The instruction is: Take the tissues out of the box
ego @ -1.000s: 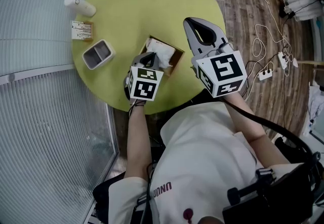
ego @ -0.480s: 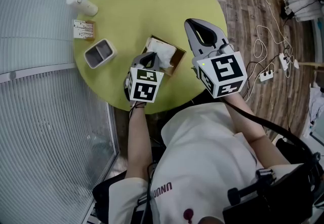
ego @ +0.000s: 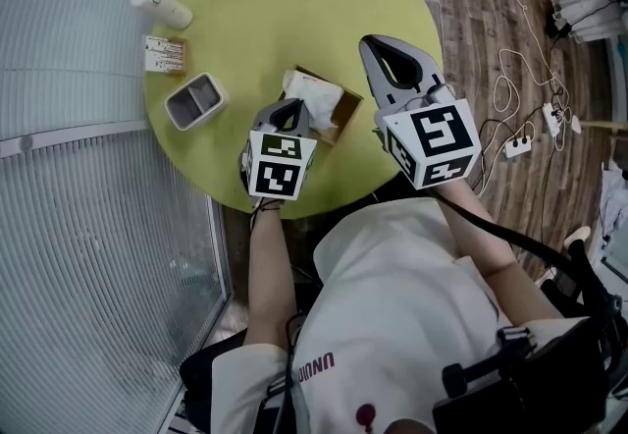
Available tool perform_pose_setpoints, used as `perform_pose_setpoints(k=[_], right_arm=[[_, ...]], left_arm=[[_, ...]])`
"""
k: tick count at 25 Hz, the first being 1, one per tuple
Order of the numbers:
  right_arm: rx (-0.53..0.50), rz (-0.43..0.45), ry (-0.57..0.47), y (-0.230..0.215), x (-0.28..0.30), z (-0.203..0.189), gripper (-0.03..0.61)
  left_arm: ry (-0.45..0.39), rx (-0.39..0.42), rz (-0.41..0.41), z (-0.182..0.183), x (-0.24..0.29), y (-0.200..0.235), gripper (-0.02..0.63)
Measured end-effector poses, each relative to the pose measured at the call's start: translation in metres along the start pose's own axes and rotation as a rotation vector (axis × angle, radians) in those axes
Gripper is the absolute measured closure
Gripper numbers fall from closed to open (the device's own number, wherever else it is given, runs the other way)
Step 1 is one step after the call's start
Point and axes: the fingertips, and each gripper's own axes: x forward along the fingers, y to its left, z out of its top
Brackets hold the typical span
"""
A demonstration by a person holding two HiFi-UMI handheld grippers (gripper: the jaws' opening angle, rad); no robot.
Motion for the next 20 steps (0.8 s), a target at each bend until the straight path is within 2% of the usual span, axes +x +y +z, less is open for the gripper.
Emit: perform_pose_setpoints(k=[20], right_arm=[[-0.001,-0.002,-0.004,0.002,-0.003,-0.001,0.558]], left_arm=[[-0.07,-0.015,0.014,0.016,-0.015,0.002,0.604]])
